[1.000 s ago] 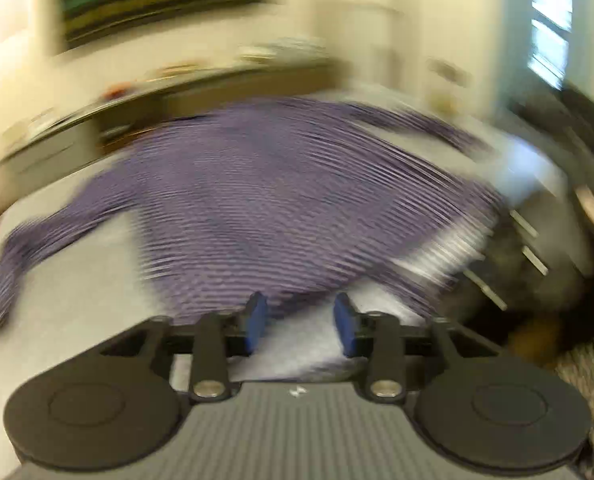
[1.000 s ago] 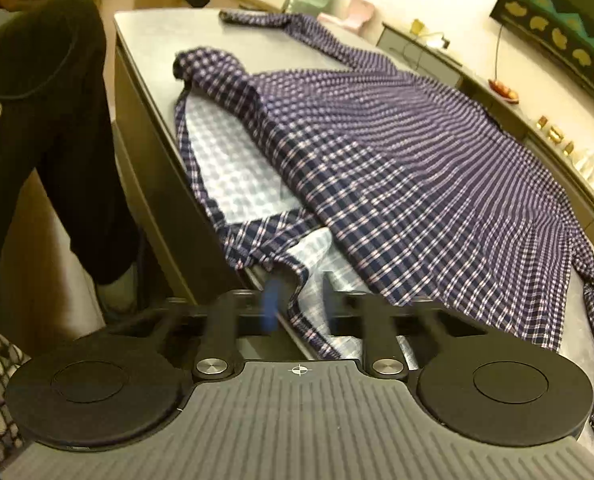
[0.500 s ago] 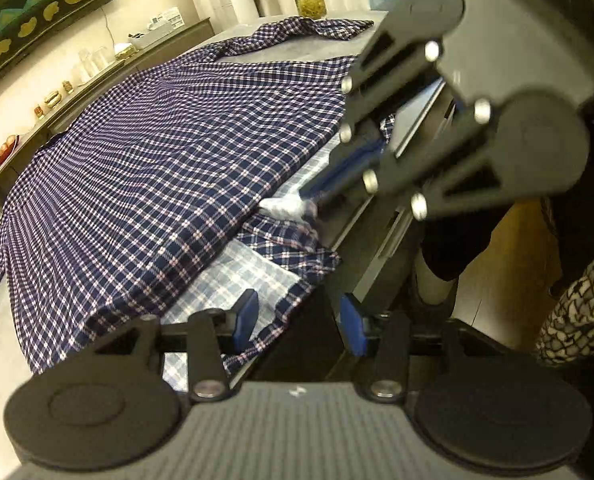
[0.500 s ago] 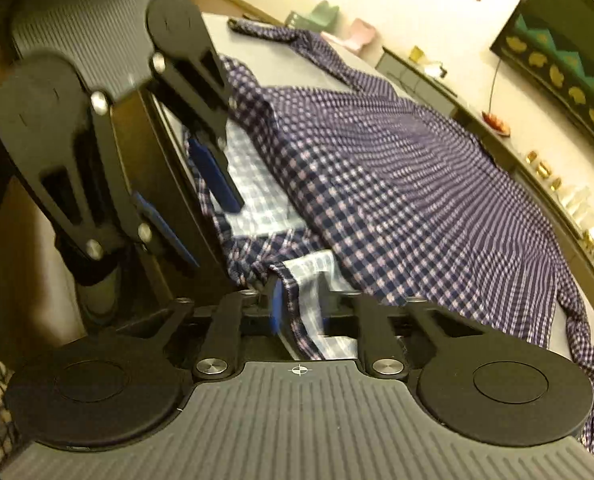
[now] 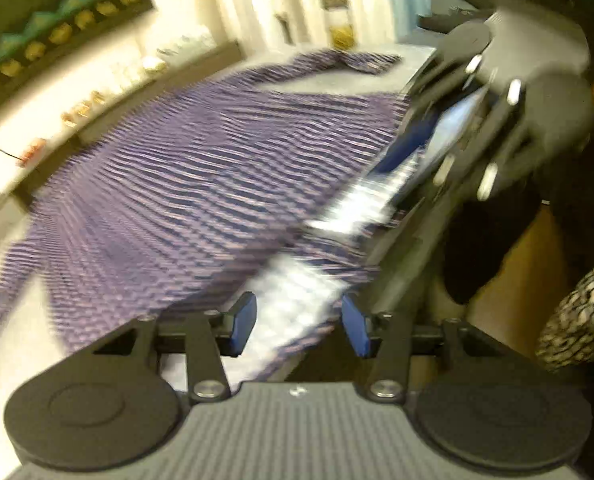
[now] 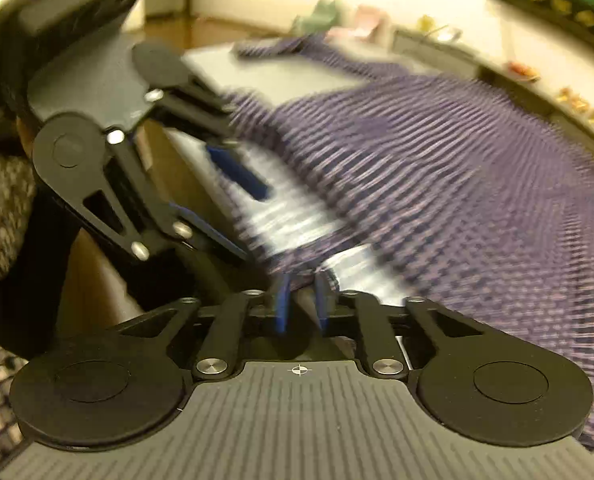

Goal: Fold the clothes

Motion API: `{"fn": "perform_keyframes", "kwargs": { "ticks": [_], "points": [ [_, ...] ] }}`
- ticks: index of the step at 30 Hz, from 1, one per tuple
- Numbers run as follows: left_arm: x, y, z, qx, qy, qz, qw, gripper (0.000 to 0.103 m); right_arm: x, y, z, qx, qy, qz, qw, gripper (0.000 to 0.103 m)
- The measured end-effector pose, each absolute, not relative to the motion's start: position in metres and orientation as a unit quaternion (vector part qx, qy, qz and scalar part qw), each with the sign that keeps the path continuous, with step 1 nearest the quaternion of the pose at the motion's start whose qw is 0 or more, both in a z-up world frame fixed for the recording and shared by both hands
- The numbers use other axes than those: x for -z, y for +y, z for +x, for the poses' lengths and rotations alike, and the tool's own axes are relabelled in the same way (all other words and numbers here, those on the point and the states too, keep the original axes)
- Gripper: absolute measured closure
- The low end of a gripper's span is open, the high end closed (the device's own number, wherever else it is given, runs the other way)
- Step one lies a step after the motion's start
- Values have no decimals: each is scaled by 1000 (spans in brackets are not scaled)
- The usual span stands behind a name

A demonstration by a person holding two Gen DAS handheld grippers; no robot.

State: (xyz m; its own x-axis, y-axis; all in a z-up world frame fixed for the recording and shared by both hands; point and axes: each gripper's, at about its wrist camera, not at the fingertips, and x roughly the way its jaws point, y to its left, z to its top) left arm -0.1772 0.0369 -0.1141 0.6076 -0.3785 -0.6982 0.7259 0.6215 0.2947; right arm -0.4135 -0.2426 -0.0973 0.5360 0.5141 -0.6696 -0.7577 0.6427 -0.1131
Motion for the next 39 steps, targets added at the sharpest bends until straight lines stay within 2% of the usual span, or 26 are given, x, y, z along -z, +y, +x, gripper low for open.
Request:
{"fn": "perform_keyframes", "kwargs": {
  "ticks": [1,2,5,7,10,11,12,13,14,15,16,21,24,25,27,28,29,30,31,32,33,39],
  "points": [
    [110,48,-175,308,294,290,857,50,86,-256,-417,-352,298,-192,866,74],
    [106,59,-173,290,288,292,865,50,77,-272,-422,-320,294,-192,880,71],
    [107,79,-150,251,301,301,869,50,73,-304,-417,-186,301,-290,889,71],
    [111,81,-139,253,305,320,861,50,68,-319,-410,-138,328,-317,879,70],
    [121,73,-137,268,304,355,843,50,73,-322,-411,-137,349,-397,838,54],
    [125,69,-130,266,301,364,840,53,78,-324,-410,-140,359,-409,828,54],
    [127,67,-129,264,300,369,839,54,82,-327,-409,-143,369,-420,817,55],
    [126,66,-126,264,300,370,838,65,86,-329,-408,-146,379,-430,806,63],
    [125,65,-124,263,301,371,838,83,88,-326,-399,-154,389,-430,800,77],
    [119,72,-125,267,308,359,840,92,84,-325,-391,-161,395,-418,802,86],
    [112,79,-123,274,316,334,845,100,80,-324,-383,-168,401,-407,804,103],
    [82,112,-109,287,329,221,872,100,33,-362,-387,-188,405,-267,854,103],
    [96,108,-91,265,345,225,872,100,38,-350,-350,-191,414,-252,853,103],
    [97,109,-86,264,351,211,873,100,42,-345,-341,-202,417,-254,849,100],
    [99,113,-76,262,363,182,875,100,47,-328,-350,-249,410,-281,831,82],
    [101,115,-71,262,369,167,876,100,54,-318,-344,-257,402,-309,823,58],
    [102,116,-66,261,375,152,877,100,61,-308,-339,-265,393,-336,813,52],
    [103,118,-61,260,381,137,877,101,63,-306,-332,-261,398,-348,808,55],
    [104,120,-57,259,386,122,877,101,66,-305,-325,-256,402,-359,803,65],
    [102,124,-56,261,390,111,876,101,68,-303,-318,-252,406,-369,797,87],
    [101,128,-56,263,393,100,876,101,64,-308,-312,-251,416,-348,802,102],
    [91,151,-54,274,412,32,868,102,25,-342,-308,-268,429,-219,834,103]
  ]
}}
